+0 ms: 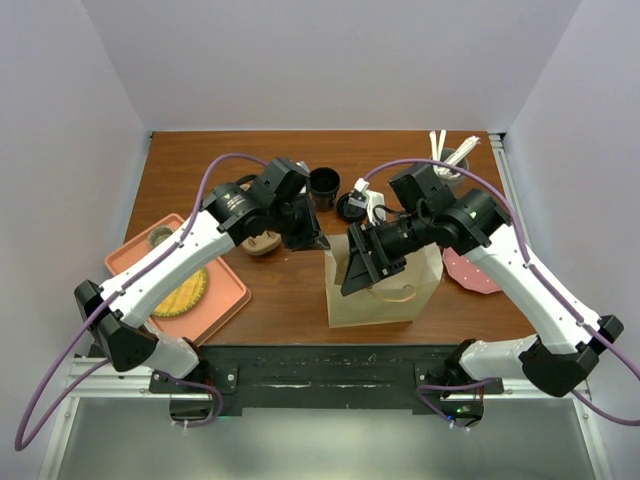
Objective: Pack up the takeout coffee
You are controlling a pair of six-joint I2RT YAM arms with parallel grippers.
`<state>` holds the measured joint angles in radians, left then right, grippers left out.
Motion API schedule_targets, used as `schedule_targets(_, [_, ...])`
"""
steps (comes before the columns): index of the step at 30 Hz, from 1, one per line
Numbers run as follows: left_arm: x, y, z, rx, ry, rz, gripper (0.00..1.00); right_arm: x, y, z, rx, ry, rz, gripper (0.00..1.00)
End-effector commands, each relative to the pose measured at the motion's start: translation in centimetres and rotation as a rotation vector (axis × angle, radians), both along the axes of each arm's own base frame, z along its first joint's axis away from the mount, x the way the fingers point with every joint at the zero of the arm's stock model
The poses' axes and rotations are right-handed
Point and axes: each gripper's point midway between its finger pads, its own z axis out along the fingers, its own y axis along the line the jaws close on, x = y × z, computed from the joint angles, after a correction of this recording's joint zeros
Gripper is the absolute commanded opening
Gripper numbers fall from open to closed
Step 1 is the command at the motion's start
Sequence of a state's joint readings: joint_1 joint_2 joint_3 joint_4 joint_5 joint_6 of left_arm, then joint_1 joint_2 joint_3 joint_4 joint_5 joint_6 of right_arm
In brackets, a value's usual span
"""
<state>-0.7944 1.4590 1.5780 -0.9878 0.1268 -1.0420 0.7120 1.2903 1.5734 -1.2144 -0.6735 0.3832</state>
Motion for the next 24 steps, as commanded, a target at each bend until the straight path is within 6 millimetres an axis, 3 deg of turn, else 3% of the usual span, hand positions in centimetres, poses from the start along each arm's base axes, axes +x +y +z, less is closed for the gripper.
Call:
schedule_targets(1, [-0.1,-0.1,1.8,-0.067,-0.036,0.023,0.0,-2.2,-0.6,1.7,0.046,0.025,0.106,0.74])
schedule_targets(6, [0.0,0.0,1.4,-0.078,-0.042,0.04,0.0,-2.8,0.1,3.1,0.123,0.047,0.144,0.75])
schedule_targets(10, [0.0,0.1,1.3,-0.082,-0.047,0.042,0.0,-2.3,0.1,1.9,0.065,0.087,0.113,0.79])
schedule_targets(19, [0.1,-0.1,1.8,-0.103,-0.07,0.039,0.0,-2.2,-1.2,-0.3,-0.083,0.141,0.053,0.74])
schedule_targets(24, [0.3,0.0,1.8,-0.108,-0.08,0.05,0.0,-2.4,-0.3,2.1,0.012,0.13,0.08,0.73])
